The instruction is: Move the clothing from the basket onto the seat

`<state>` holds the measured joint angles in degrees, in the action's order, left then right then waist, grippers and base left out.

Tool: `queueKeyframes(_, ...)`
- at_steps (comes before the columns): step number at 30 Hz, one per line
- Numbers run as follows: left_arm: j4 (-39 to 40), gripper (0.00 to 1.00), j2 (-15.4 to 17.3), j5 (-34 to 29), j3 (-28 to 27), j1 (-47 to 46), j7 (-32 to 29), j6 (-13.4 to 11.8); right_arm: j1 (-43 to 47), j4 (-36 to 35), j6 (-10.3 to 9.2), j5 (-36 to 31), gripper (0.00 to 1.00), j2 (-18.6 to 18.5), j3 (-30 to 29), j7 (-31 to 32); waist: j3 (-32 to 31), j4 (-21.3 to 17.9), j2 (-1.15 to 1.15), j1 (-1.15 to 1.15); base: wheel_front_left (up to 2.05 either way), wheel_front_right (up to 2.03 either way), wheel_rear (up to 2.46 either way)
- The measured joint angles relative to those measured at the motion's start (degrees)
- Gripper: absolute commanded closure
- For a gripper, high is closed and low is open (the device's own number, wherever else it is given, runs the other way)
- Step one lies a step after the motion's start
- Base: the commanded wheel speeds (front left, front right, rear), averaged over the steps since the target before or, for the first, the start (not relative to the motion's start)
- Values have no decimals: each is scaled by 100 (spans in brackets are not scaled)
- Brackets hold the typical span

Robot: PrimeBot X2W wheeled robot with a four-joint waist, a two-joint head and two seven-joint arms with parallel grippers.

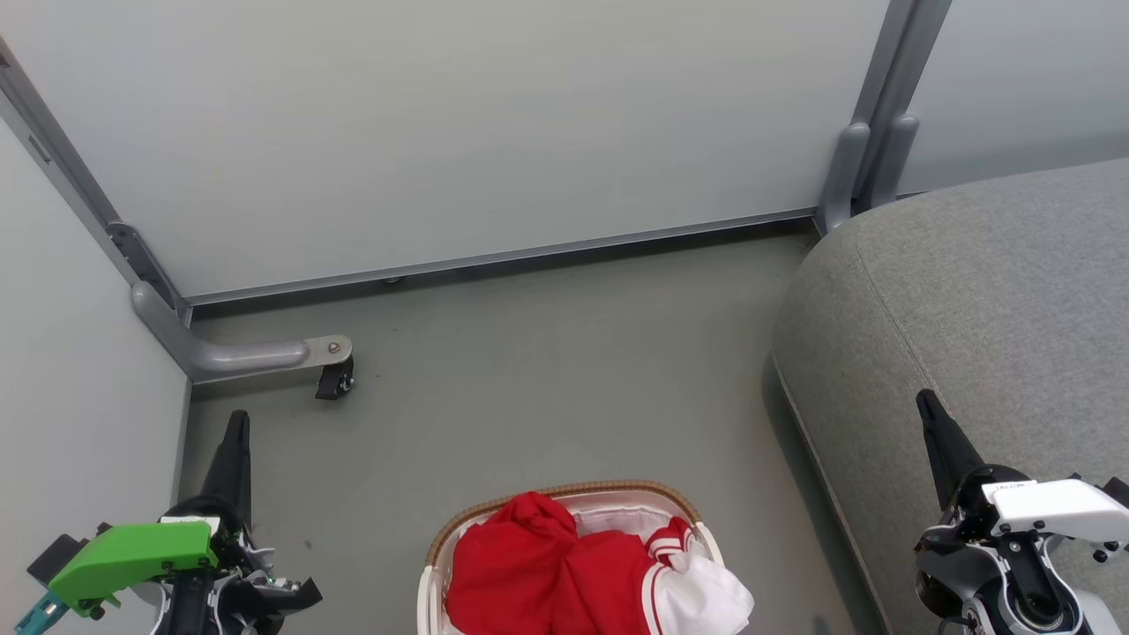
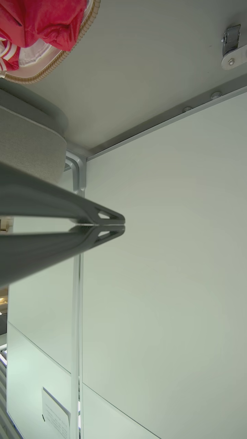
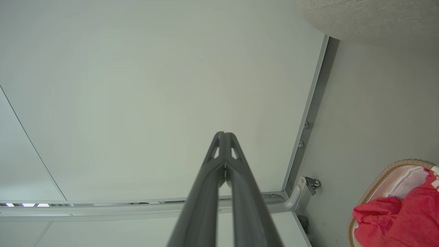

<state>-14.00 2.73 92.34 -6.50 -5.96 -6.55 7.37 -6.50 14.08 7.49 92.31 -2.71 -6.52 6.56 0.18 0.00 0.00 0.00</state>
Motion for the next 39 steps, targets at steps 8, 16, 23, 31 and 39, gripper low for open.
queueKeyframes(8, 0, 100, 0, 0, 0, 0, 0, 0, 0, 0, 0, 0, 100, 0, 0, 0, 0, 0, 0, 0, 0, 0, 0)
queueKeyframes(16, 0, 100, 0, 0, 0, 0, 0, 0, 0, 0, 0, 0, 100, 0, 0, 0, 0, 0, 0, 0, 0, 0, 0)
queueKeyframes(23, 0, 100, 0, 0, 0, 0, 0, 0, 0, 0, 0, 0, 100, 0, 0, 0, 0, 0, 0, 0, 0, 0, 0)
queueKeyframes(31, -301, 0, -48, -2, 23, 213, 13, -15, 157, 259, -2, -5, 0, 93, 20, -5, 3, 0, 0, 0, 0, 0, 0)
queueKeyframes(39, -334, 0, 3, -470, 105, 209, 252, -16, 145, 242, -2, -435, 0, -13, 190, -240, 20, -1, 0, 0, 0, 0, 0)
